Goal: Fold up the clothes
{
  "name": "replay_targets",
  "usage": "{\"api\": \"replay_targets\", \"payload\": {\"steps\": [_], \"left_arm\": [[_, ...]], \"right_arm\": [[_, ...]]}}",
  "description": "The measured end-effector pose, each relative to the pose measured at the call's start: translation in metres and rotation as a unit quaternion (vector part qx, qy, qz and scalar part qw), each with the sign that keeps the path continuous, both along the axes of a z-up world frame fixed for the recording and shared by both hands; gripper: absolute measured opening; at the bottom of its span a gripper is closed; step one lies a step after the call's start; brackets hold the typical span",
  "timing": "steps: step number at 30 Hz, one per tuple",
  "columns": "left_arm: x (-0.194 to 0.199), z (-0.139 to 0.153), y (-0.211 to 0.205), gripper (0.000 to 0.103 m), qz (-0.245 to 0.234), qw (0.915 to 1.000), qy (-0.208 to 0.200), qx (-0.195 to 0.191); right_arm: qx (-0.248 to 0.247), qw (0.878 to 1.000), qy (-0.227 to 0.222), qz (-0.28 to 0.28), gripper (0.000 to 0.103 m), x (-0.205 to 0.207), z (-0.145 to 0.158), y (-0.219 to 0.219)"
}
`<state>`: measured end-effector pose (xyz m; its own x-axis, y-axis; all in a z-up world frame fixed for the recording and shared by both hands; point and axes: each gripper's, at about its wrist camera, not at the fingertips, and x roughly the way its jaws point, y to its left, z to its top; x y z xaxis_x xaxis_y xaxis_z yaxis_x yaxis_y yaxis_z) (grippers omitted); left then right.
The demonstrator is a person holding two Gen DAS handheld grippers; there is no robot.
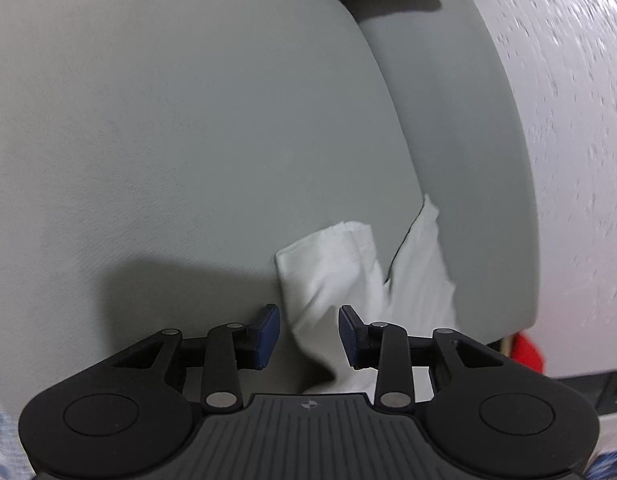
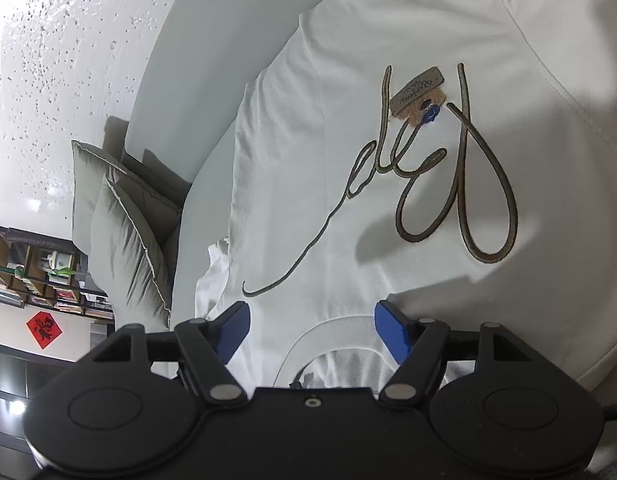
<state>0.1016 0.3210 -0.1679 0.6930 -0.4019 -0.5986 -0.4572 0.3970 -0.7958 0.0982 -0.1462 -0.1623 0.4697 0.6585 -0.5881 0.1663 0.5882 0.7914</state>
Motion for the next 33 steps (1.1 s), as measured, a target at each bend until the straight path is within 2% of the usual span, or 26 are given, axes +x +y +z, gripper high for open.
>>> {"api": "replay_targets", "payload": {"steps": [3, 5, 6, 10, 12, 14, 16, 18, 19, 20, 21, 23, 24, 26, 28, 30, 31, 33], "left_arm": [[0.009, -0.008, 0.000, 0.032, 0.014, 0.9997, 0.012, -0.012], [0.013, -0.011, -0.002, 0.021, 0.014, 0.9996, 0.024, -0.003], [0.015, -0.013, -0.002, 0.019, 0.014, 0.9995, 0.030, 0.001], [0.012, -0.007, -0.005, 0.015, 0.008, 0.9987, 0.032, 0.038], [0.010, -0.003, -0.007, 0.008, 0.005, 0.9978, 0.033, 0.057], [0.007, 0.009, -0.013, 0.003, 0.004, 0.9927, 0.031, 0.116], [0.003, 0.027, -0.020, 0.002, 0.012, 0.9808, 0.028, 0.192], [0.007, 0.044, -0.023, 0.002, 0.006, 0.9642, 0.018, 0.265], [0.008, 0.051, -0.031, 0.002, -0.001, 0.9531, 0.016, 0.302], [0.009, 0.057, -0.039, 0.001, -0.011, 0.9386, 0.021, 0.344], [0.013, 0.060, -0.047, 0.001, -0.023, 0.9183, 0.038, 0.393], [0.026, 0.057, -0.047, 0.002, -0.057, 0.8997, 0.076, 0.426], [0.026, 0.054, -0.044, 0.003, -0.062, 0.9049, 0.084, 0.413], [0.017, 0.057, -0.038, 0.003, -0.046, 0.9189, 0.067, 0.386], [0.006, 0.066, -0.037, 0.005, -0.043, 0.9266, 0.031, 0.372], [0.007, 0.076, -0.042, 0.008, -0.072, 0.9337, -0.023, 0.350], [0.007, 0.078, -0.048, 0.011, -0.094, 0.9362, -0.045, 0.336], [0.014, 0.080, -0.066, 0.016, -0.138, 0.9372, -0.073, 0.312]], "right_arm": [[-0.005, 1.000, -0.002, 0.003, 0.069, 0.000, 0.002, 0.001], [-0.006, 1.000, -0.002, 0.003, 0.069, 0.000, 0.002, 0.001], [-0.005, 1.000, -0.002, 0.002, 0.069, -0.001, 0.002, 0.001], [-0.005, 1.000, -0.001, 0.002, 0.069, -0.001, 0.002, 0.001], [-0.006, 1.000, -0.001, 0.002, 0.069, -0.001, 0.003, 0.001], [-0.007, 1.000, -0.001, 0.004, 0.069, 0.000, 0.003, 0.002], [-0.008, 1.000, -0.001, 0.004, 0.070, 0.000, 0.003, 0.002], [-0.009, 1.000, -0.001, 0.004, 0.070, 0.001, 0.004, 0.003], [-0.010, 1.000, -0.002, 0.005, 0.070, 0.001, 0.004, 0.003], [-0.011, 1.000, -0.003, 0.006, 0.070, 0.001, 0.004, 0.004], [-0.011, 1.000, -0.003, 0.006, 0.070, 0.001, 0.004, 0.004], [-0.011, 1.000, -0.001, 0.005, 0.070, 0.002, 0.004, 0.004], [-0.010, 1.000, 0.001, 0.004, 0.071, 0.002, 0.005, 0.003], [-0.011, 1.000, 0.007, 0.005, 0.073, 0.002, 0.008, 0.002], [-0.020, 1.000, 0.003, 0.000, 0.076, -0.002, 0.016, 0.001], [-0.038, 0.999, -0.022, -0.005, 0.076, -0.006, 0.026, -0.002], [-0.047, 0.998, -0.036, -0.007, 0.074, -0.007, 0.030, -0.004], [-0.070, 0.996, -0.057, -0.009, 0.058, -0.009, 0.034, -0.005]]}}
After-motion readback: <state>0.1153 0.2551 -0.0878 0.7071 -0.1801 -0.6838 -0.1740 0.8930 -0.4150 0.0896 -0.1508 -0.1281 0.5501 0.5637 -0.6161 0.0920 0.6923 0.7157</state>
